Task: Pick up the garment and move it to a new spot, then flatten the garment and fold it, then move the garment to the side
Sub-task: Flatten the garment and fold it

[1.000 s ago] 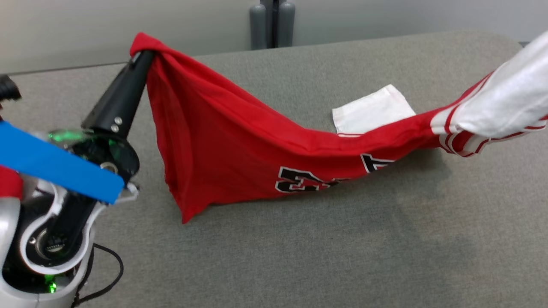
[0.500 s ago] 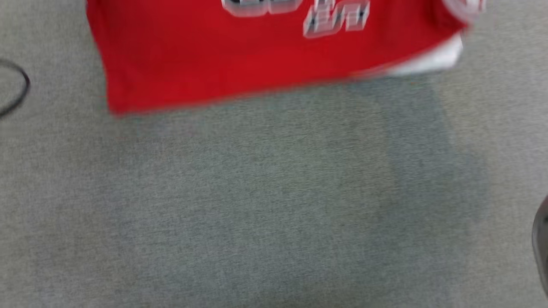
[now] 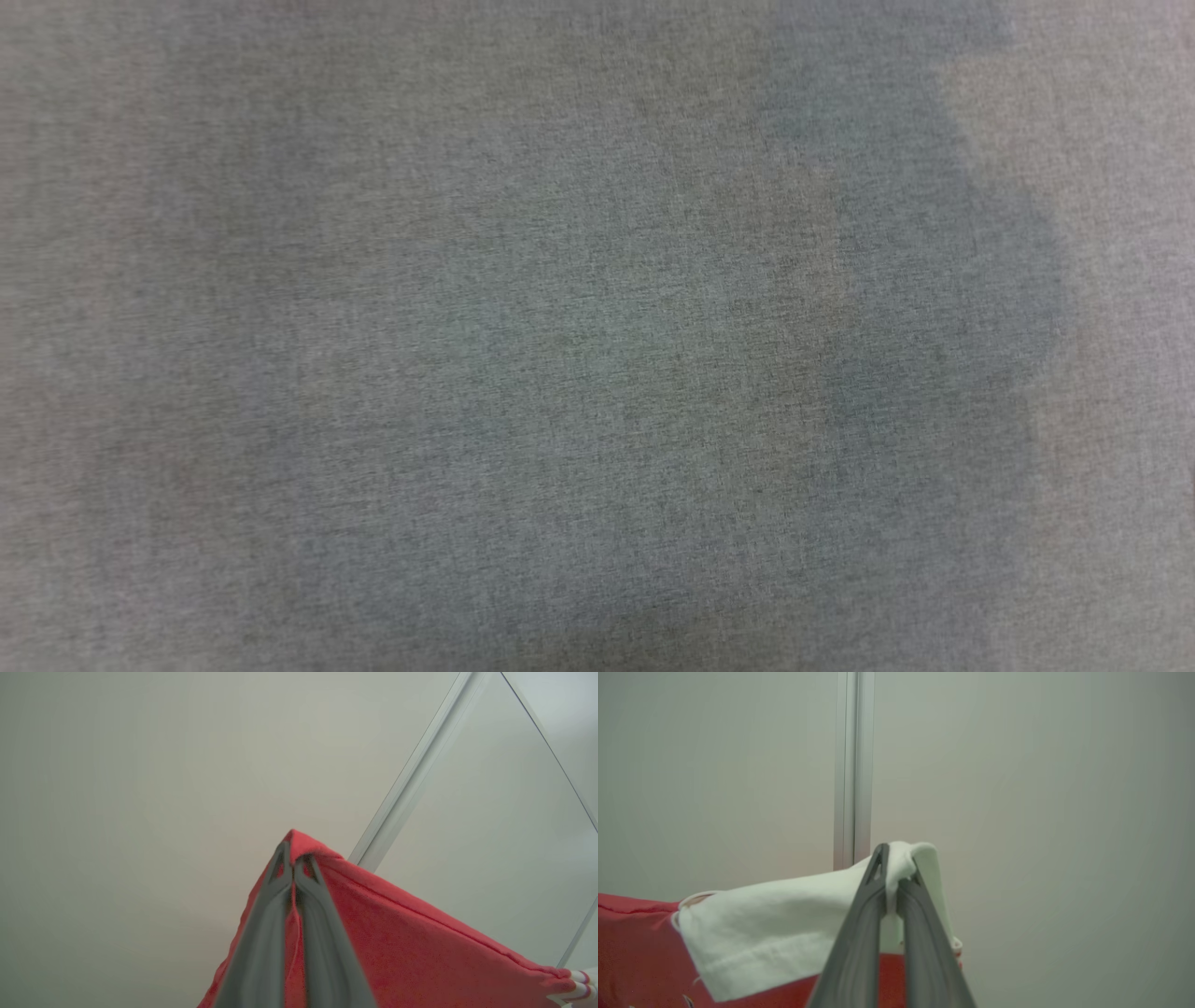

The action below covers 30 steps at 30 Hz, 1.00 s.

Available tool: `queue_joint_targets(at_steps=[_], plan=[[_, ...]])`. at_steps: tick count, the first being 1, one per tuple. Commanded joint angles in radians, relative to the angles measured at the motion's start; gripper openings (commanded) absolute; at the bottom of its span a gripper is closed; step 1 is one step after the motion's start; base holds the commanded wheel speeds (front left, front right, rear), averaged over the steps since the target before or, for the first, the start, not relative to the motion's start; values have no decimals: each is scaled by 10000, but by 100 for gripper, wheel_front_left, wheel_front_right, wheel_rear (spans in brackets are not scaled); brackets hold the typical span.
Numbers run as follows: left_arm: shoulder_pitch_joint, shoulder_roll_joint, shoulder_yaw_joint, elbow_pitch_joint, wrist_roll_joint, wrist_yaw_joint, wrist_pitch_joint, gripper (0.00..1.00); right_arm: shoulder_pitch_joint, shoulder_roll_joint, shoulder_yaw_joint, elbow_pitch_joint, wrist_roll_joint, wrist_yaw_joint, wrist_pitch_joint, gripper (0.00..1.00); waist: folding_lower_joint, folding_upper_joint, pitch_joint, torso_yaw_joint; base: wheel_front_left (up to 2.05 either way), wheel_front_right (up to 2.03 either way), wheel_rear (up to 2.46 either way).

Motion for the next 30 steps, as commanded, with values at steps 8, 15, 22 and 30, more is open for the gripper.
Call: queue_joint_targets(at_steps=[8,15,22,30], plan=[[2712,-43,-845,1793,473,-512,-713,0,3120,-297,1270,1621,441,-1,424,0,1,-1,135,-196,0,0,0],[5179,-317,-1745,2814,491,-748,-881,0,5639,-731,1640,2131,1205,-2,1939,0,1,-1,-813,-1,0,0,0],[7209,-468,-2693,2945,497,-803,-821,0,7956,-1042,1244,1322,1365,-4,3538,0,1,-1,-2263,316,0,0,0],[9293,-529,-3607,2422,391,-776,-521,0,11234,-482,-97,-1021,732,-3,6139,0,1,-1,-3839,676,0,0,0]])
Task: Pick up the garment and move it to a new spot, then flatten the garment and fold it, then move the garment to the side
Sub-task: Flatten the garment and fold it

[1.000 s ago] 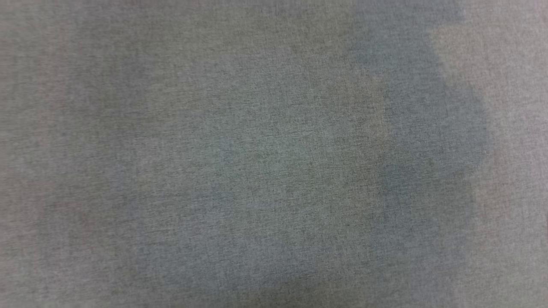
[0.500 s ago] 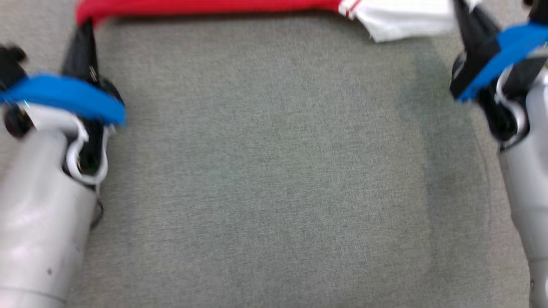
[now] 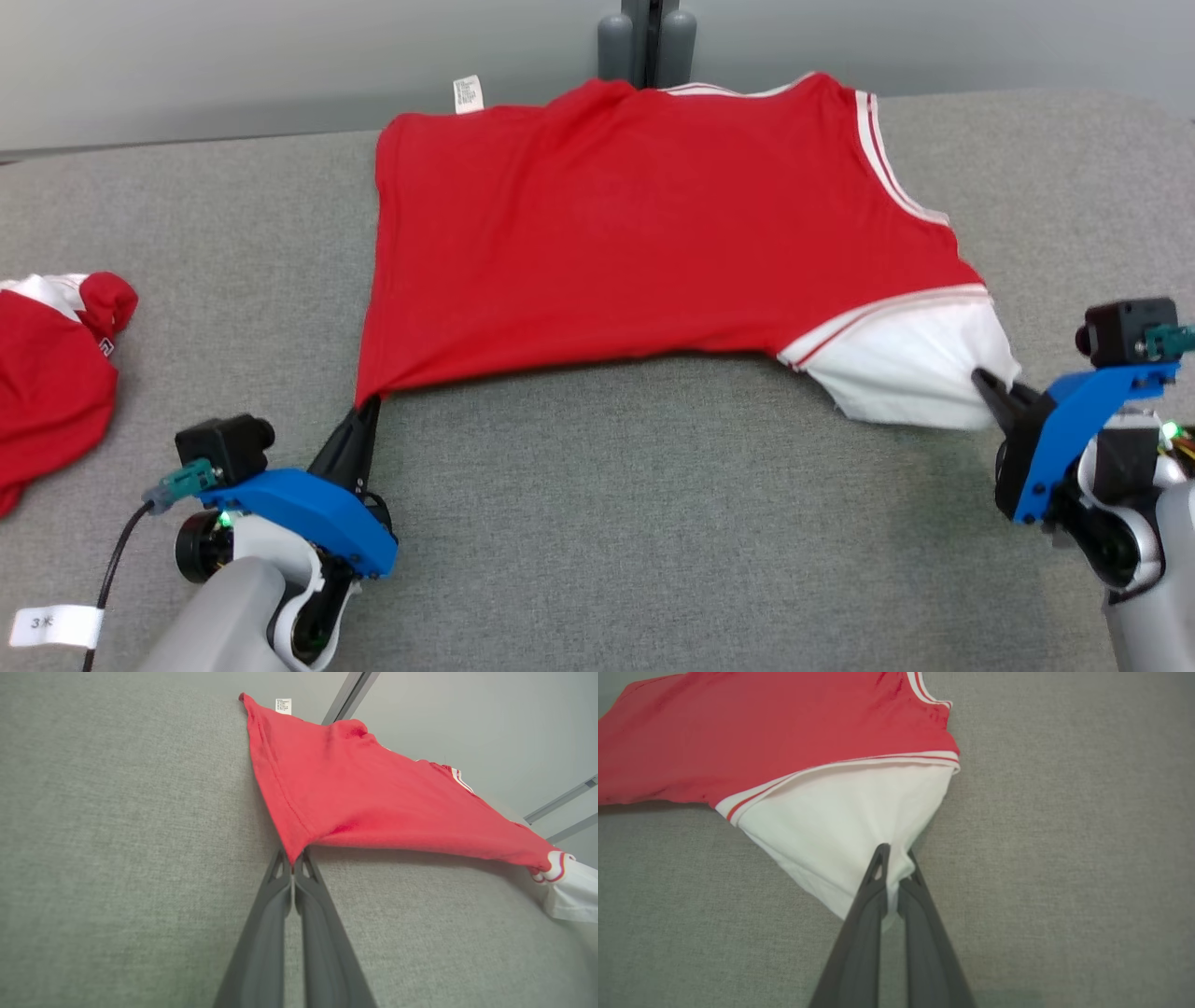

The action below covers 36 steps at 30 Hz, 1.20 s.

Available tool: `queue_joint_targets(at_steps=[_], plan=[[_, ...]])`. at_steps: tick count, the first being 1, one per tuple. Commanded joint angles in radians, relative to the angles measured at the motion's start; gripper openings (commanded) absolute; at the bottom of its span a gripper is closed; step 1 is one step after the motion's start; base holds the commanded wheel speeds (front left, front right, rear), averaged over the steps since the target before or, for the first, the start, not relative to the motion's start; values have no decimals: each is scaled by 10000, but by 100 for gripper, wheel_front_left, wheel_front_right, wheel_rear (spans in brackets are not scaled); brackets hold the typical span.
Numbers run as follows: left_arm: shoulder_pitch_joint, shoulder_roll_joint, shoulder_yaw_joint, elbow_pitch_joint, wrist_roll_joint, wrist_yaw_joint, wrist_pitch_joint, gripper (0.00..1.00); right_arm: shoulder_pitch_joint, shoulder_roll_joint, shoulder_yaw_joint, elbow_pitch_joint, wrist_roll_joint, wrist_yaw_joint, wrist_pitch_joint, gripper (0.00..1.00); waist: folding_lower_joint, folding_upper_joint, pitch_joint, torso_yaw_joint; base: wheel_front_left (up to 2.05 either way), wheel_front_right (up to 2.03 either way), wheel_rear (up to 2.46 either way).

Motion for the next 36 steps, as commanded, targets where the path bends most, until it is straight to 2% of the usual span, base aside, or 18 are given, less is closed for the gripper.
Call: queue_joint_targets(at_steps=[1,5,10,18,22,25,28,33,36], plan=[[280,116,-130,-105,86,35,120,0,595,126,-211,-446,-116,-3,444,0,3,0,-267,-71,0,0,0],[769,369,-511,-416,347,255,481,0,1559,390,-605,-1584,-327,-3,1402,0,3,0,-526,-13,0,0,0],[1794,983,-908,-1432,451,735,1376,0,2980,849,-1207,-3289,-574,-3,2535,0,3,0,-765,41,0,0,0],[3549,2070,-1214,-4091,288,1947,2549,0,4271,1375,-1679,-4901,-745,-3,3435,0,3,0,-752,85,0,0,0],[4043,2484,-1355,-5505,142,2324,3169,0,4608,1473,-1766,-5362,-651,-3,3834,0,3,0,-672,163,0,0,0],[3975,2819,-1271,-6307,103,2381,3434,0,4394,1411,-1889,-5697,-593,-1,3790,0,3,0,-561,235,0,0,0],[3448,3028,-985,-6859,-372,2146,3962,0,3895,1277,-1826,-5801,-446,-1,3656,0,3,0,-438,227,0,0,0],[2413,3159,-219,-7530,-2312,1722,5546,0,2615,940,-1456,-5555,50,-1,3588,0,3,0,-152,79,0,0,0],[1604,3158,234,-7480,-3301,1845,6433,0,1687,715,-1203,-5242,366,-1,3543,0,3,0,65,-18,0,0,0]])
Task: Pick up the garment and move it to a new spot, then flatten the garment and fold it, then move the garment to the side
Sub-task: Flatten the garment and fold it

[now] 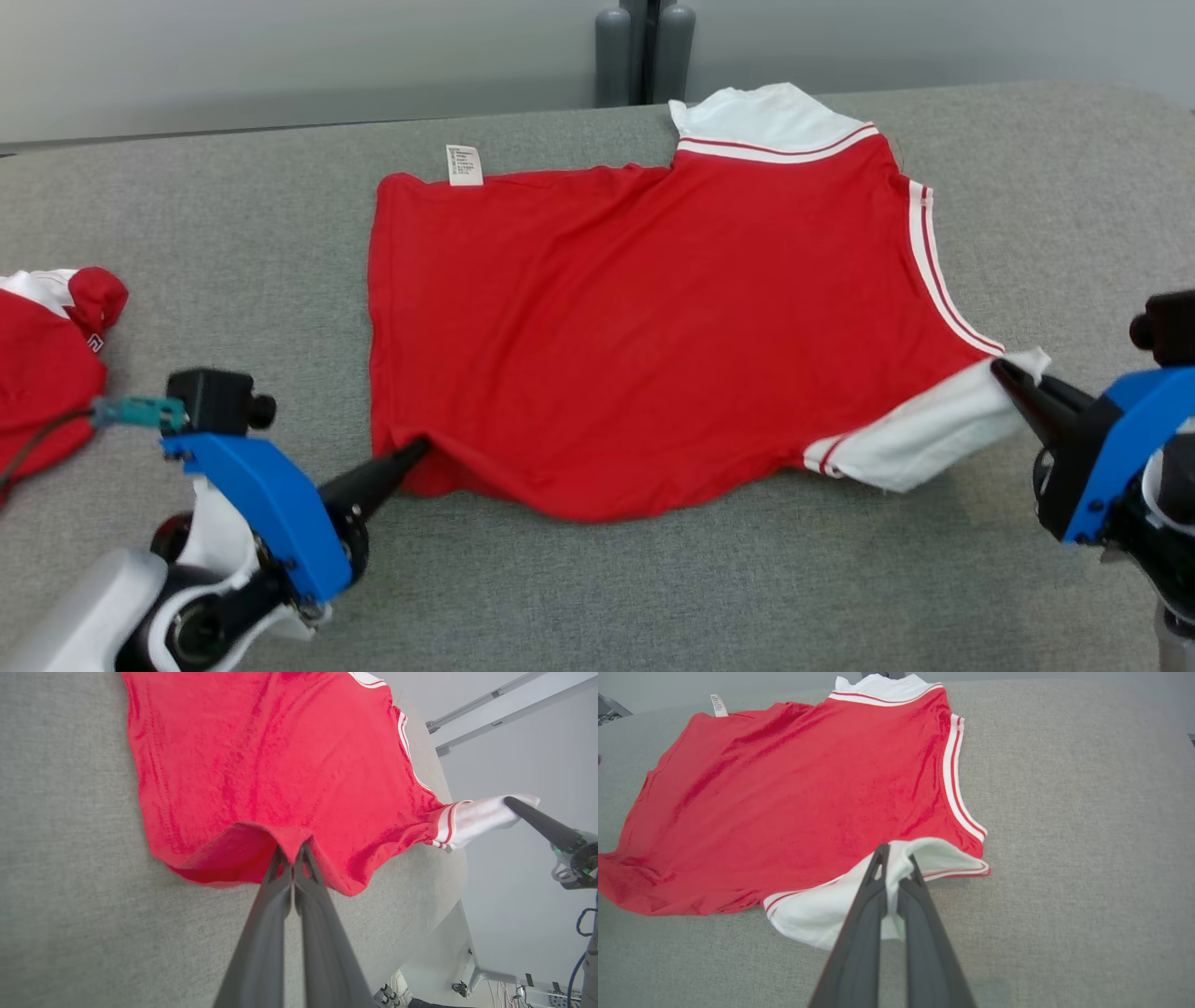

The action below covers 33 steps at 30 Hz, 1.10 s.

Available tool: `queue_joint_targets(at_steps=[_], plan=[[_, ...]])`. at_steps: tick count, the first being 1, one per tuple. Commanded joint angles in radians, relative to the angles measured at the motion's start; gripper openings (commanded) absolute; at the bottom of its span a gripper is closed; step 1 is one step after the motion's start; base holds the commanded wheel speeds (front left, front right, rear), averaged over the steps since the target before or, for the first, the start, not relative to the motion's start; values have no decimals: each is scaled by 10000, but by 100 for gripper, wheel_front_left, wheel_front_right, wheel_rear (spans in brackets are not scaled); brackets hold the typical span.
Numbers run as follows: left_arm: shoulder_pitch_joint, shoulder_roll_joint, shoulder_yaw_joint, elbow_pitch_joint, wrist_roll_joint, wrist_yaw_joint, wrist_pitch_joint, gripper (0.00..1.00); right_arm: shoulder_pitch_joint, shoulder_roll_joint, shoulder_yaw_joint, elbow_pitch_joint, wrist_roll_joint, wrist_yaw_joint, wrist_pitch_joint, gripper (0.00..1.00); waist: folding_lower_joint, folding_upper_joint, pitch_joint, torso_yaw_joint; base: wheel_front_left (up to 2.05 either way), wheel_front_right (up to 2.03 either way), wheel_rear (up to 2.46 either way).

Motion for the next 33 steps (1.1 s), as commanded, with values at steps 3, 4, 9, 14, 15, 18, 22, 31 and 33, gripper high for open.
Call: queue_joint_targets(at_steps=[3,4,9,14,15,18,22,31,33], plan=[[-737,-93,443,261,-561,240,347,0,-878,-177,247,435,249,1,-211,0,-1,0,230,-135,0,0,0],[-931,-136,593,370,-666,312,362,0,-1183,-219,315,610,341,1,-307,0,-1,0,319,-173,0,0,0],[-1563,-234,895,979,-599,378,183,0,-2265,-442,637,1544,632,1,-820,0,-1,0,790,-278,0,0,0],[-1994,-472,953,1545,-372,223,-176,0,-2996,-726,910,2340,737,1,-1693,0,-1,0,1260,-215,0,0,0],[-2090,-546,968,1682,-314,206,-282,0,-3097,-774,944,2481,746,1,-1864,0,-1,0,1348,-193,0,0,0],[-2254,-673,842,2080,-109,141,-409,0,-3397,-874,1066,2870,717,1,-2406,0,-1,0,1525,-164,0,0,0],[-2239,-653,529,2523,216,140,-323,0,-3679,-1022,1259,3359,654,1,-2981,0,-1,0,1618,-147,0,0,0],[-2209,-978,439,3026,305,-143,-655,100,-4073,-1185,1646,3957,954,1,-3952,100,-1,0,1553,2,0,0,0],[-2180,-1030,443,3112,366,-190,-787,100,-4112,-1219,1745,3990,1069,1,-4265,100,-1,0,1467,48,0,0,0]])
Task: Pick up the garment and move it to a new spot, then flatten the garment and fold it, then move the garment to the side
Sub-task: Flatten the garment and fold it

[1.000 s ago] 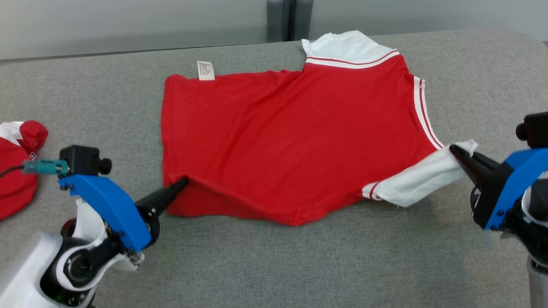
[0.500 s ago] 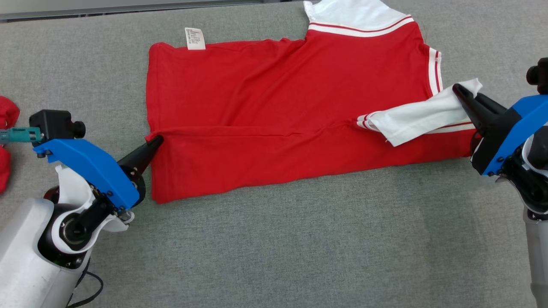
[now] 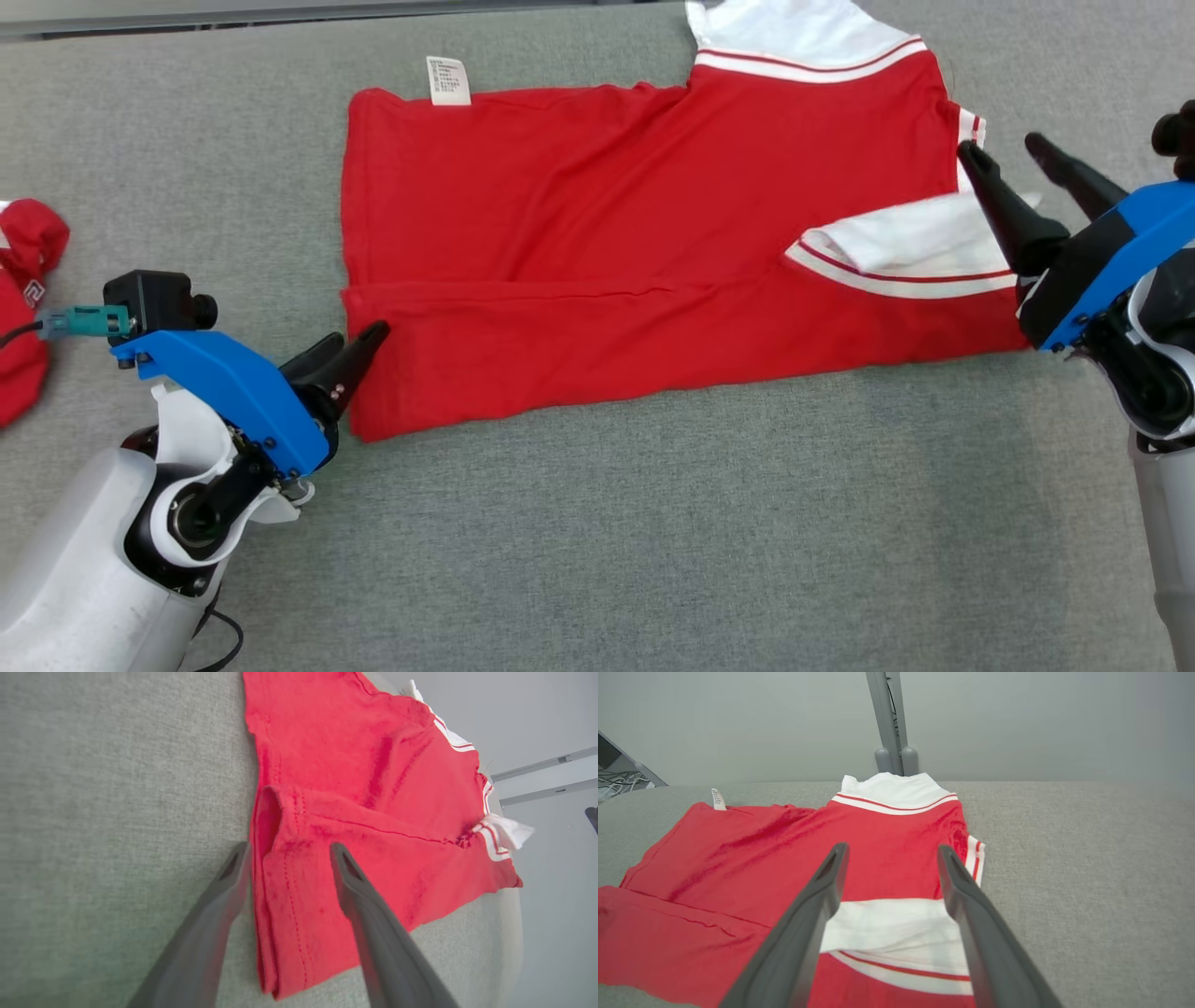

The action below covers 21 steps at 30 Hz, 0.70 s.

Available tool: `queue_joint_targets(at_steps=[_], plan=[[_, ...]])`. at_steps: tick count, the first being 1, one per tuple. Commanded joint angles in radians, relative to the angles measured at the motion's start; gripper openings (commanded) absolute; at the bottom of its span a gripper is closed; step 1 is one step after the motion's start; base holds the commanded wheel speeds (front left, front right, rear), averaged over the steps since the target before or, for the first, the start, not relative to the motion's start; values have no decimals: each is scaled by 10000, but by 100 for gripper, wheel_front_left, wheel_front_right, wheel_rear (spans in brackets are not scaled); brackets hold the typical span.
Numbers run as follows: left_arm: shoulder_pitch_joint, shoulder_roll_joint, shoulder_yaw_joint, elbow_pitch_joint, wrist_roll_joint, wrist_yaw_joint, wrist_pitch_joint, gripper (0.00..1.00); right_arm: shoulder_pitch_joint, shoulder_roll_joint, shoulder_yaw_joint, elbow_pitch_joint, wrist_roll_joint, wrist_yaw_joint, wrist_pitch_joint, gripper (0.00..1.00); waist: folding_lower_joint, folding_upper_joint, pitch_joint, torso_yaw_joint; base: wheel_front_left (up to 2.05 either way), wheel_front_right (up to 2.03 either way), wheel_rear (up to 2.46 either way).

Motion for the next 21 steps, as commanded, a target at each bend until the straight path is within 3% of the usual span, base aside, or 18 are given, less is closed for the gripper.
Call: queue_joint_targets(at_steps=[1,5,11,17,21], plan=[[44,-15,43,51,95,-63,-144,100,-140,-90,46,27,114,1,-191,100,-1,-1,-82,29,0,0,0],[199,3,-157,203,940,19,-1037,100,167,-267,95,152,233,1,-422,100,-1,-1,-408,169,0,0,0],[646,-222,-821,493,2580,451,-2556,100,1065,-381,-447,468,-260,1,312,100,-1,-1,-1041,324,0,0,0],[975,-576,-1460,715,3553,941,-3229,100,1880,67,-1418,782,-1339,1,670,100,-1,-1,-1363,431,0,0,0],[768,-848,-1857,1136,4282,1367,-3565,100,2188,702,-2221,1059,-2159,1,468,100,-1,-1,-1306,521,0,0,0]])
